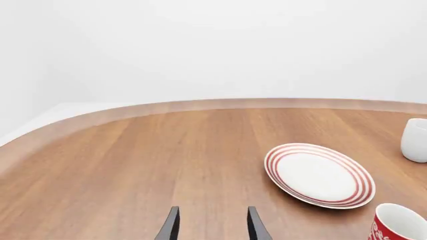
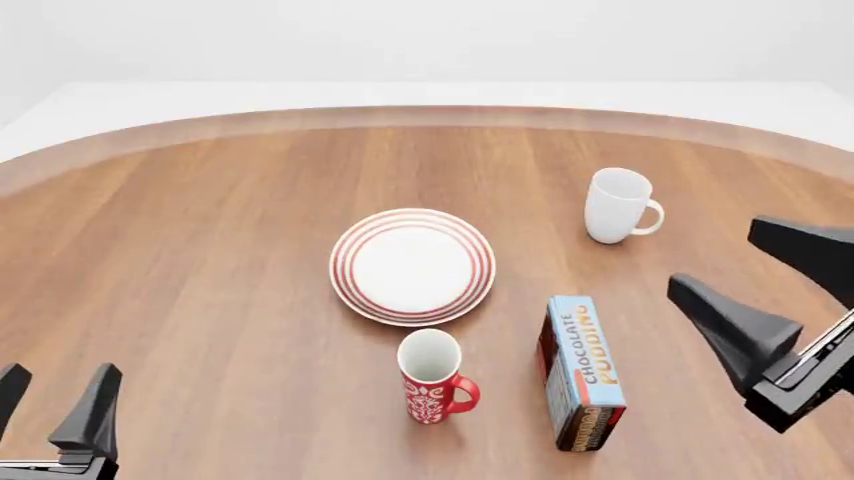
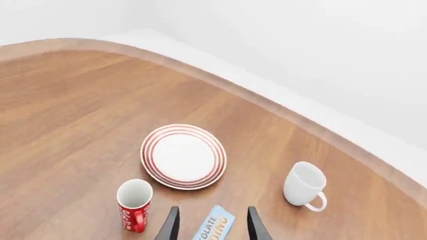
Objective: Pick up the red mug and put it on the plate
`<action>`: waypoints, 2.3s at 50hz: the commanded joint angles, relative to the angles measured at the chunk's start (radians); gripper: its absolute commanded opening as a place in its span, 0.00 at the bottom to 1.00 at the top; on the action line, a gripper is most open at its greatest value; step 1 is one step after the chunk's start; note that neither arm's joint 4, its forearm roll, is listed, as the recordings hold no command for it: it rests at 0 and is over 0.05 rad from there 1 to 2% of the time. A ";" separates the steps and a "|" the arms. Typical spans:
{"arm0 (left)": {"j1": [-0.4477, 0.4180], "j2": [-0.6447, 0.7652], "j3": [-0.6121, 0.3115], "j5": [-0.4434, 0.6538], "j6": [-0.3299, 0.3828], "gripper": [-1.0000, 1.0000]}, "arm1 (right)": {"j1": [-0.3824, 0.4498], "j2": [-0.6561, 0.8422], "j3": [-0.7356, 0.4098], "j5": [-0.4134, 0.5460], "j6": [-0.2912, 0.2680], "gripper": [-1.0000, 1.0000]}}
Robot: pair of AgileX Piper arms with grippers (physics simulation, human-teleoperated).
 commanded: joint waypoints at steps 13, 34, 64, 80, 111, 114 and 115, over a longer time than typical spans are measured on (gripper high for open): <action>0.000 0.000 0.000 0.000 0.000 1.00 | 0.104 0.206 -0.134 0.121 0.009 1.00; 0.000 0.000 0.000 0.000 0.000 1.00 | 0.141 0.369 -0.169 0.153 0.066 1.00; 0.000 0.000 0.000 0.000 0.000 1.00 | 0.172 0.524 -0.126 0.127 0.036 1.00; 0.000 0.000 0.000 0.000 0.000 1.00 | 0.214 0.577 -0.051 0.041 0.076 1.00; 0.000 0.000 0.000 0.000 0.000 1.00 | 0.246 0.692 -0.009 -0.055 0.107 1.00; 0.000 0.000 0.000 0.000 0.000 1.00 | 0.249 0.704 -0.009 -0.067 0.106 1.00; 0.000 0.000 0.000 0.000 0.000 1.00 | 0.249 0.710 -0.010 -0.072 0.105 1.00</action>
